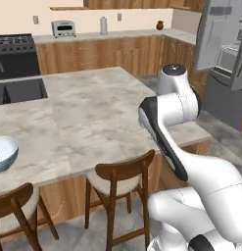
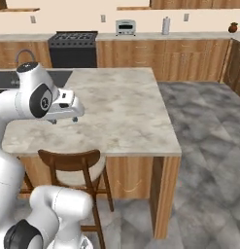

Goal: There is a bowl on the dining counter. Grab a lemon wedge from the fridge and place it in the bowl. Then get the liquor bottle and glass cup from the cabinet and place them next to the bowl.

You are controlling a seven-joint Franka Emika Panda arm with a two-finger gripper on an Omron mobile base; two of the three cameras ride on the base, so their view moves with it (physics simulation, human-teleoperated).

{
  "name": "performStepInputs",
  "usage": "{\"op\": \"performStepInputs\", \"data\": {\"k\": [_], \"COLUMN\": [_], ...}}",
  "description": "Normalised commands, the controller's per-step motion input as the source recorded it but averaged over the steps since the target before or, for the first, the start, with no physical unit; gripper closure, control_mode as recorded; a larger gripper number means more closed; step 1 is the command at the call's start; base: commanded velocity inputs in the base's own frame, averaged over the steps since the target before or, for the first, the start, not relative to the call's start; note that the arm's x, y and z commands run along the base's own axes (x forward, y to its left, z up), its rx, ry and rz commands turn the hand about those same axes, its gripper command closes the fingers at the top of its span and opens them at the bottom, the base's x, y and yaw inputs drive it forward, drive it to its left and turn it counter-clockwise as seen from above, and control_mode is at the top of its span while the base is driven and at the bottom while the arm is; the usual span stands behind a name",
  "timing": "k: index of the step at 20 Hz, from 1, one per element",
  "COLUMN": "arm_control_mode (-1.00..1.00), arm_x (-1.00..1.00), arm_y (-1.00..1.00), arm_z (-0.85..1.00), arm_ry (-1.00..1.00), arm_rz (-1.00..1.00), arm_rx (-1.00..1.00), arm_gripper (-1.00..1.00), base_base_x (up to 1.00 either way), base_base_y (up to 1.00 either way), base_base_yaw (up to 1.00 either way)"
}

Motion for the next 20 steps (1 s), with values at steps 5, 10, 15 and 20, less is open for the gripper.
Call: {"op": "performStepInputs", "data": {"k": [5,10,15,20], "arm_control_mode": [1.00,1.00,1.00,1.00], "arm_x": [0.00,0.00,0.00,0.00], "arm_y": [0.00,0.00,0.00,0.00], "arm_z": [0.00,0.00,0.00,0.00], "arm_ry": [0.00,0.00,0.00,0.00], "arm_rz": [0.00,0.00,0.00,0.00], "arm_rx": [0.00,0.00,0.00,0.00], "arm_gripper": [-1.00,-1.00,-1.00,-1.00], "base_base_x": [0.40,0.51,0.88,1.00], "base_base_y": [-1.00,-1.00,-1.00,-1.00], "base_base_yaw": [-0.05,-0.03,0.00,0.00]}}
